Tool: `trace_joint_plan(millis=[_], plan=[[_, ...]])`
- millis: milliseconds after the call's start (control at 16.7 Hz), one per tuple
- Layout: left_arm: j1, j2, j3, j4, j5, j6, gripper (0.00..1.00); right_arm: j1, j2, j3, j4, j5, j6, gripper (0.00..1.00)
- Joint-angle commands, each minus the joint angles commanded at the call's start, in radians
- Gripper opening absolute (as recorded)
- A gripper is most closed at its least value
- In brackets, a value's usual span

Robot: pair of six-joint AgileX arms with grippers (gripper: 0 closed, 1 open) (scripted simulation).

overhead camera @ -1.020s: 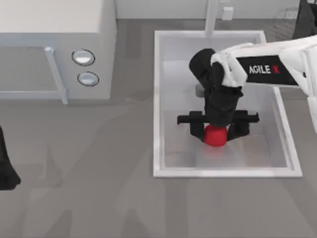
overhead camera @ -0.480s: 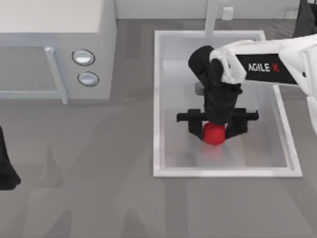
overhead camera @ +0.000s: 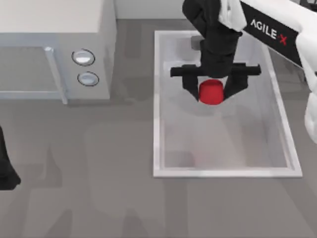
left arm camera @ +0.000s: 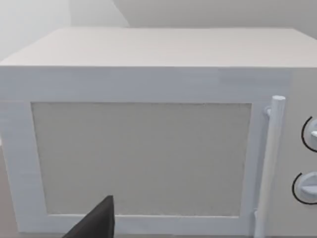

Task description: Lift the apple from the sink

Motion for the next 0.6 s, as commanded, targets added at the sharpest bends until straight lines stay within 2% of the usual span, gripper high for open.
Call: trace_joint_plan(millis=[300,600], plan=[[0.000,0.000,0.000,0.000,0.000,0.000,1.00,-0.004,0.002,0.390,-0.373,0.000,-0.004,0.00],[0.000,0.000,0.000,0.000,0.000,0.000,1.00,-0.008,-0.009,0.545,-0.528,0.000,-0.008,0.00]])
